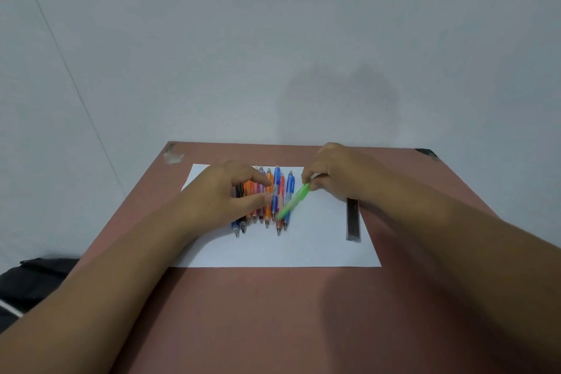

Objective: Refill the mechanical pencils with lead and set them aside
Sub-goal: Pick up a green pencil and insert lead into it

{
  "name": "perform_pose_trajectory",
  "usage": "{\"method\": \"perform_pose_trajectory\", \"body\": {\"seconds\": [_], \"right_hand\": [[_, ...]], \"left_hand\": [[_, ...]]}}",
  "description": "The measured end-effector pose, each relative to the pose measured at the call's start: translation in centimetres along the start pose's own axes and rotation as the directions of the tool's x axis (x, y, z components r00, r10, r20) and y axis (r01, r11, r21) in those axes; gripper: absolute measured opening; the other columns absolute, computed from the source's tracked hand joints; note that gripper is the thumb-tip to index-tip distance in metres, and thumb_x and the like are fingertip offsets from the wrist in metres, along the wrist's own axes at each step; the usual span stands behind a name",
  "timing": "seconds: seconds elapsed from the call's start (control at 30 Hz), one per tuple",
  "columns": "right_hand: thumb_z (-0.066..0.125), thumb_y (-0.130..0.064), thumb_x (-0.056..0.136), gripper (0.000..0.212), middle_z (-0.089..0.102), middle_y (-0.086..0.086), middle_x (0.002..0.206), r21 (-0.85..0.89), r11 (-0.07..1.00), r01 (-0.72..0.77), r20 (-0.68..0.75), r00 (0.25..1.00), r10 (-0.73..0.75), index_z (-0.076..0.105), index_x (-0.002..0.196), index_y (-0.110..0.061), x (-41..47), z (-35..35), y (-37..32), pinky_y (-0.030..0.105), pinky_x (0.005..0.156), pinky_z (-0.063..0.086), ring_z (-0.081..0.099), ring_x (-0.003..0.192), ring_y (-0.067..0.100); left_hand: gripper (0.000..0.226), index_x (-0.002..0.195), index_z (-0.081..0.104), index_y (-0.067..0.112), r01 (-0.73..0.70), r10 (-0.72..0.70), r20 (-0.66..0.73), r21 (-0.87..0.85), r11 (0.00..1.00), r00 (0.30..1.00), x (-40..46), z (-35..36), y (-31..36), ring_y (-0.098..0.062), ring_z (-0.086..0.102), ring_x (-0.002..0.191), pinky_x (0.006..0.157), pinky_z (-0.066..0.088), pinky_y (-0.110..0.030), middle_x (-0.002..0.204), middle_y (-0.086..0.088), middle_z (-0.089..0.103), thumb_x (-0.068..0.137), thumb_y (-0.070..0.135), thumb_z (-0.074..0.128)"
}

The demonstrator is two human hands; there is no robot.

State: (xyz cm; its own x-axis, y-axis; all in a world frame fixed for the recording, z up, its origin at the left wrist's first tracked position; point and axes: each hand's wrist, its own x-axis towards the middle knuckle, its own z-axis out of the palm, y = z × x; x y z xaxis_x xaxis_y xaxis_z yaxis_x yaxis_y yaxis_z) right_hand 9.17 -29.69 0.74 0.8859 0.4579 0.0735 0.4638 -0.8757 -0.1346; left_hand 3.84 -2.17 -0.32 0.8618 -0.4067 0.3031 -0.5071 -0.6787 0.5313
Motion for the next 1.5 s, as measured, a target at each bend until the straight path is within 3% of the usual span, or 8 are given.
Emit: {"method": "perform_pose_trajectory", "body": {"seconds": [0.17, 0.33, 0.57, 0.9, 1.03, 1.13, 1.27, 1.5], "right_hand": [[0.073, -0.028, 0.091, 0.021, 0.049, -0.015, 0.087, 0.0, 1.0, 0.018, 0.04, 0.999, -0.018, 0.062, 0.083, -0.044, -1.9, -1.9, -0.2, 0.041, 0.081, 0.052, 0.056, 0.095, 0.017], [0.069, -0.016, 0.094, 0.01, 0.063, -0.016, 0.091, 0.223, 0.974, -0.02, -0.123, 0.991, 0.049, 0.071, 0.093, -0.025, -3.6, -4.2, -1.7, 0.023, 0.081, 0.043, 0.054, 0.092, 0.001], [0.073, -0.018, 0.092, 0.008, 0.067, -0.017, 0.083, 0.555, 0.832, 0.019, -0.339, 0.918, 0.205, 0.076, 0.089, -0.025, -3.4, -2.9, -7.0, 0.006, 0.066, 0.043, 0.058, 0.079, -0.009], [0.076, -0.022, 0.091, 0.005, 0.078, -0.006, 0.091, 0.931, 0.361, 0.047, -0.217, 0.867, 0.449, 0.078, 0.095, -0.024, -3.5, -0.6, -8.9, 0.045, 0.088, 0.061, 0.074, 0.091, 0.015], [0.073, -0.025, 0.093, 0.007, 0.077, -0.011, 0.091, 0.901, 0.432, 0.026, -0.253, 0.842, 0.476, 0.078, 0.091, -0.029, -3.8, -0.3, -7.9, 0.044, 0.086, 0.062, 0.072, 0.093, 0.013], [0.071, -0.025, 0.095, 0.011, 0.075, -0.018, 0.091, 0.899, 0.437, 0.035, -0.288, 0.798, 0.529, 0.076, 0.091, -0.035, -4.1, -0.7, -6.4, 0.03, 0.085, 0.061, 0.071, 0.09, 0.006], [0.067, -0.024, 0.098, 0.015, 0.071, -0.023, 0.097, 0.664, 0.738, -0.121, -0.33, 0.839, 0.433, 0.078, 0.106, -0.03, -4.4, -0.5, -4.0, 0.003, 0.076, 0.045, 0.064, 0.09, -0.007], [0.063, -0.024, 0.1, 0.027, 0.066, -0.018, 0.1, 0.402, 0.888, -0.222, -0.281, 0.893, 0.351, 0.07, 0.126, -0.028, -3.2, 0.9, -2.7, 0.004, 0.071, 0.042, 0.06, 0.085, -0.003]], "left_hand": [[0.018, 0.103, 0.07, 0.047, 0.006, -0.01, -0.045, -0.086, 0.996, 0.999, -0.4, -0.1, 0.1, 0.006, 0.054, 0.11, 0.093, 0.046, -0.024, 0.109, 0.03, 0.062, 0.085, 0.051, 0.071], [0.036, 0.11, 0.068, 0.05, 0.045, -0.085, -0.152, -0.248, 0.968, 0.985, -1.0, -0.3, 1.0, 0.013, 0.052, 0.108, 0.086, 0.045, -0.022, 0.114, 0.028, 0.065, 0.079, 0.068, 0.059], [0.051, 0.132, 0.059, 0.041, -0.077, 0.124, -0.253, 0.188, 0.979, 0.96, -0.3, -0.4, 1.0, -0.006, 0.055, 0.119, 0.094, 0.053, -0.037, 0.125, 0.018, 0.065, 0.09, 0.069, 0.052], [0.051, 0.115, 0.071, 0.026, -0.029, 0.065, -0.277, 0.133, 0.991, 0.959, -0.2, -0.7, 1.3, -0.007, 0.062, 0.088, 0.077, 0.05, -0.022, 0.098, 0.013, 0.071, 0.09, 0.06, 0.042], [0.023, 0.115, 0.071, 0.027, -0.039, 0.077, -0.265, 0.146, 0.989, 0.961, 0.4, -0.1, 0.9, -0.006, 0.06, 0.089, 0.078, 0.054, -0.03, 0.098, 0.015, 0.068, 0.097, 0.037, 0.059], [0.021, 0.114, 0.07, 0.027, -0.013, 0.046, -0.267, 0.125, 0.992, 0.963, 0.4, -0.1, 0.7, -0.005, 0.059, 0.089, 0.075, 0.051, -0.025, 0.096, 0.019, 0.064, 0.098, 0.034, 0.059], [0.017, 0.108, 0.07, 0.027, 0.001, 0.033, -0.287, 0.115, 0.993, 0.957, 0.1, -0.5, 0.4, 0.0, 0.057, 0.087, 0.07, 0.042, -0.016, 0.09, 0.025, 0.059, 0.095, 0.033, 0.061], [0.046, 0.105, 0.073, 0.026, -0.061, 0.081, -0.283, 0.078, 0.995, 0.956, 0.3, -0.3, 0.2, -0.002, 0.057, 0.085, 0.069, 0.04, -0.018, 0.088, 0.023, 0.061, 0.082, 0.057, 0.046]]}}
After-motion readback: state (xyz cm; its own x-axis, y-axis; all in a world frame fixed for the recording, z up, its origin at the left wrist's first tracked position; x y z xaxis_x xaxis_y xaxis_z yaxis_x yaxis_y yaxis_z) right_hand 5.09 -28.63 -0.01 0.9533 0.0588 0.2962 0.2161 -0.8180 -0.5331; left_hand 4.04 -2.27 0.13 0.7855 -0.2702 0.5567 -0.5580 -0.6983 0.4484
